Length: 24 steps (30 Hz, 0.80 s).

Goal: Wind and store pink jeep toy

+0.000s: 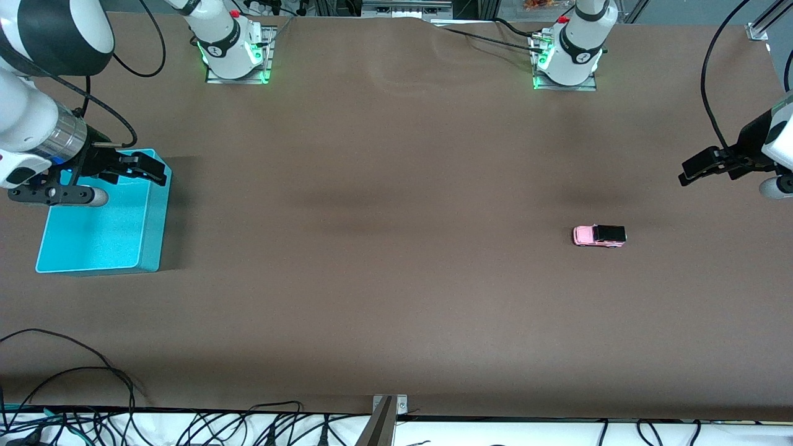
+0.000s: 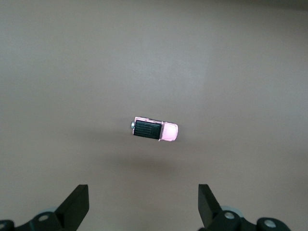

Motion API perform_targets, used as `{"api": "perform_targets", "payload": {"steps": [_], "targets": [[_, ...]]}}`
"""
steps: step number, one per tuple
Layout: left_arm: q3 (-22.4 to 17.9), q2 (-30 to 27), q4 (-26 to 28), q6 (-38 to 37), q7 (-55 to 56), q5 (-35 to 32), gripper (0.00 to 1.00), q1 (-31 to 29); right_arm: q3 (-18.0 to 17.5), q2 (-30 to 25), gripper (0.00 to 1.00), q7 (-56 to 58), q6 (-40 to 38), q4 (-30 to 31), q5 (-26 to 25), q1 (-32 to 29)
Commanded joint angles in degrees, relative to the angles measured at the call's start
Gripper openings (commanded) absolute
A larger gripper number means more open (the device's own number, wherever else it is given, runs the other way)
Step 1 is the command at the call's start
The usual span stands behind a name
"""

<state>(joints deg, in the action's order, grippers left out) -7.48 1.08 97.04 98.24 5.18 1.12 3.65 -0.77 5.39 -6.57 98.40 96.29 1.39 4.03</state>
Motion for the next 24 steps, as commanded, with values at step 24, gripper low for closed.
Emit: {"api": "perform_targets", "payload": {"steps": [24], "targets": [[-0.6,6.9,-1.3,-0.2,36.9,0.6,1.00,-0.8,0.0,0.8,1.00,0.2,-1.0,-1.5,-0.8,-0.1]]}}
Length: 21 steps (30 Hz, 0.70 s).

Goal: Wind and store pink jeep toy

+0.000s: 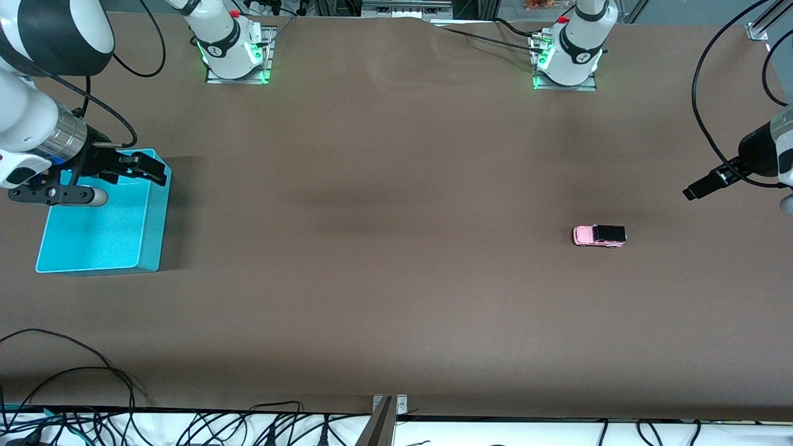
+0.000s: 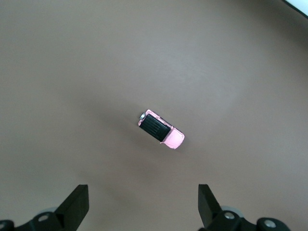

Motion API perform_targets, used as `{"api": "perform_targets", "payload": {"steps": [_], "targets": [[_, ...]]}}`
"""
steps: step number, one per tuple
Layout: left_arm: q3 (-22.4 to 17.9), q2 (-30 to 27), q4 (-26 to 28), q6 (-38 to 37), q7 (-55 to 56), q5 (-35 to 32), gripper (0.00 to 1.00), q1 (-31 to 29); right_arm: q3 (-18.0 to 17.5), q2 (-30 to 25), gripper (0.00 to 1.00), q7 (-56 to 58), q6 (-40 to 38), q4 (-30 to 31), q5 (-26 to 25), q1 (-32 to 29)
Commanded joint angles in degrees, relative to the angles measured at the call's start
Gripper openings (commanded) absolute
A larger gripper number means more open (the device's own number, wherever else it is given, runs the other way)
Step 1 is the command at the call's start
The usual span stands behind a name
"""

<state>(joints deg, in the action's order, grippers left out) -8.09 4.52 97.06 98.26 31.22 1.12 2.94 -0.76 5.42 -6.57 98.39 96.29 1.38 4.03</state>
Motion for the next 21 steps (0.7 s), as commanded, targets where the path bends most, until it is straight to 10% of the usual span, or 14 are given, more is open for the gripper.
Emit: {"api": "perform_targets", "payload": {"steps": [1,21], "targets": [[0.1,4.2,-1.3,-0.1,13.9,0.6,1.00,0.0,0.0,0.7,1.00,0.1,-1.0,-1.5,-0.8,-0.1],[0.4,13.5,8.8,15.9,51.1,1.3,1.00,0.5,0.0,0.7,1.00,0.1,-1.0,-1.5,-0.8,0.0]]}}
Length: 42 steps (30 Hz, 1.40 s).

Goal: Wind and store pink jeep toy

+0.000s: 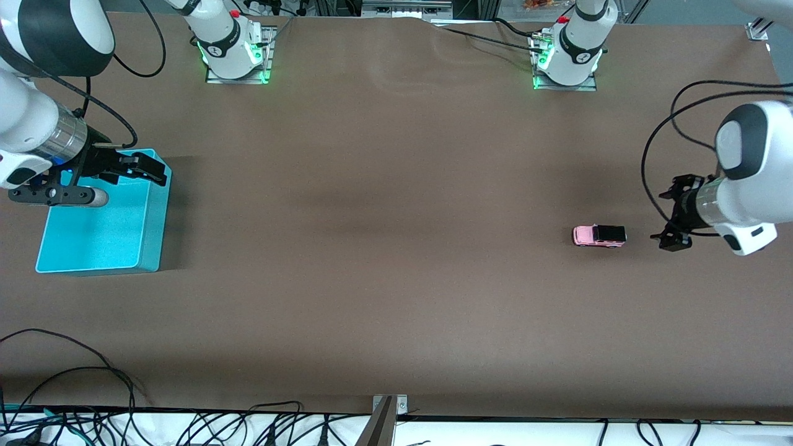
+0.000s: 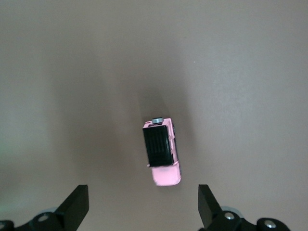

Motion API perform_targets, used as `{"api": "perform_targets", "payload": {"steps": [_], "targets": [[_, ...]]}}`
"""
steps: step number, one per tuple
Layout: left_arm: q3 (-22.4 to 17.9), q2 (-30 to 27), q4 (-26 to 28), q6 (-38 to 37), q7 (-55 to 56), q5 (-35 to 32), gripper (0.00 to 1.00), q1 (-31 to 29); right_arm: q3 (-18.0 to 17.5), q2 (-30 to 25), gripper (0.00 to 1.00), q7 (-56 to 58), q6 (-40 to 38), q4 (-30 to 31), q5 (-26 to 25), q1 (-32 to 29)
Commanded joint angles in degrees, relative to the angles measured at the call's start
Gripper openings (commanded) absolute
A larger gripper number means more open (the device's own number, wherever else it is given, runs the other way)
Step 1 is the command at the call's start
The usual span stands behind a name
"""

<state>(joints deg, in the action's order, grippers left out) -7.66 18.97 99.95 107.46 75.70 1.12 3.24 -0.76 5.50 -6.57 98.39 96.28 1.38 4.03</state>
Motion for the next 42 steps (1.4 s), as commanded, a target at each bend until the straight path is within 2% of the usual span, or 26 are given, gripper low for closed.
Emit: {"api": "perform_targets", "payload": {"steps": [1,5,16,25,31,36,40,42], "targets": [[-0.1,-1.0,7.0,8.5,8.0,1.3,1.00,0.3,0.0,0.7,1.00,0.1,-1.0,-1.6,-0.8,0.0],[0.1,-1.0,11.9,15.1,12.8,1.3,1.00,0.4,0.0,0.7,1.00,0.1,-1.0,-1.5,-0.8,0.0],[0.2,-0.7,22.8,31.3,13.2,1.3,1.00,0.4,0.0,0.5,1.00,0.2,-1.5,-1.6,-0.4,0.0],[1.0,4.7,23.2,37.4,12.9,0.5,1.00,1.3,0.0,0.2,1.00,0.2,-1.9,-1.7,-0.4,0.1],[1.2,5.4,22.9,38.4,12.4,0.5,1.00,1.2,0.0,0.2,1.00,0.2,-2.0,-1.7,-0.4,0.1],[1.2,5.7,22.4,38.4,12.4,0.5,0.88,1.1,-0.1,0.3,1.00,0.2,-2.7,-2.3,-0.3,0.1],[1.2,5.8,22.3,38.4,12.4,0.5,0.62,1.1,-0.1,0.4,1.00,0.4,-2.9,-2.8,-0.3,0.1],[1.2,5.8,22.2,38.4,12.1,0.5,0.57,1.2,-0.1,0.4,1.00,0.4,-2.8,-2.9,-0.3,0.1]]}}
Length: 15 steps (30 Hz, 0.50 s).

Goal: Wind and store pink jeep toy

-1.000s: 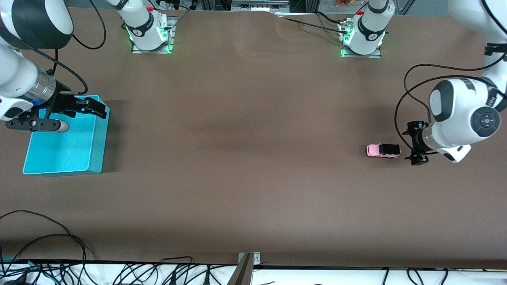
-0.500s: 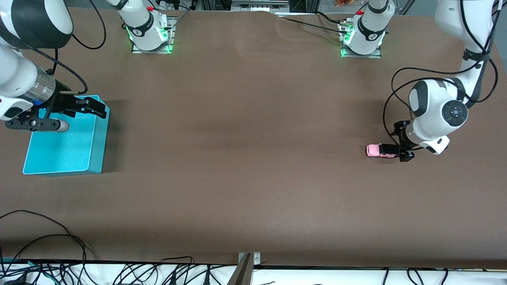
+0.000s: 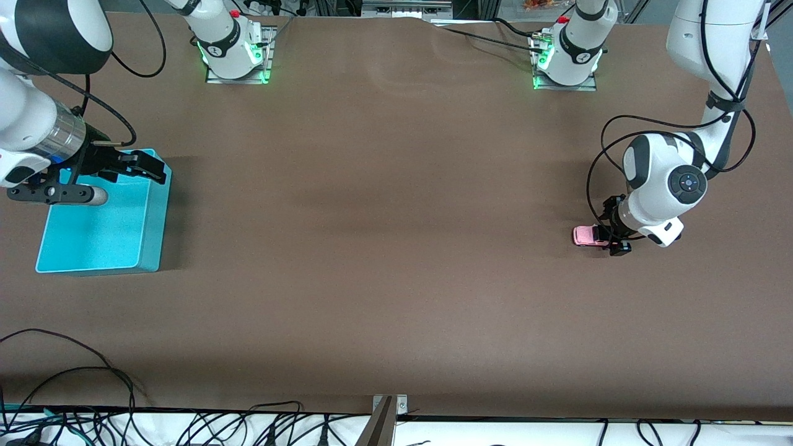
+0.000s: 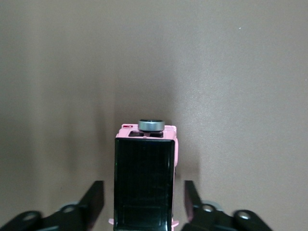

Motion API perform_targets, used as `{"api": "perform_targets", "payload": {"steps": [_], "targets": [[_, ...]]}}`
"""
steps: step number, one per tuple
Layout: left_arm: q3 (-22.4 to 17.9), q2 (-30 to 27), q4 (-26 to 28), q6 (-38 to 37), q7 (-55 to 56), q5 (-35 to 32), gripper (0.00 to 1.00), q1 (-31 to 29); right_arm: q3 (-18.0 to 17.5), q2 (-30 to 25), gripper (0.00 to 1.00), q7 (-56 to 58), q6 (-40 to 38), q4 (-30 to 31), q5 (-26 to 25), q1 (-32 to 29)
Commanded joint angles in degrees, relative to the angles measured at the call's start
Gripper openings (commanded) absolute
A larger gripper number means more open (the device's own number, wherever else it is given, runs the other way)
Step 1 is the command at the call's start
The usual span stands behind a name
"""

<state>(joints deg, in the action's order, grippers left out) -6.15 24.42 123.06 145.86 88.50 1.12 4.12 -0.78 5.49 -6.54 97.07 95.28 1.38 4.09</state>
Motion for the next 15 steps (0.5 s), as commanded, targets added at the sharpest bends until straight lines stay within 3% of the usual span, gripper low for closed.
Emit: {"api": "perform_targets", "payload": {"steps": [1,9,15], "targets": [[-0.3,0.4,-1.0,0.0,-1.0,0.5,0.57,0.4,-0.1,0.4,1.00,0.4,-1.5,-2.1,-0.3,0.1],[-0.2,-0.1,-1.1,-0.8,-3.1,0.5,0.20,0.5,-0.1,0.5,1.00,0.4,-1.8,-2.6,-0.2,0.2],[-0.2,-0.4,-4.4,-5.6,-2.4,0.4,0.20,4.0,-0.1,0.5,1.00,0.4,-1.8,-2.6,-0.3,0.2]]}}
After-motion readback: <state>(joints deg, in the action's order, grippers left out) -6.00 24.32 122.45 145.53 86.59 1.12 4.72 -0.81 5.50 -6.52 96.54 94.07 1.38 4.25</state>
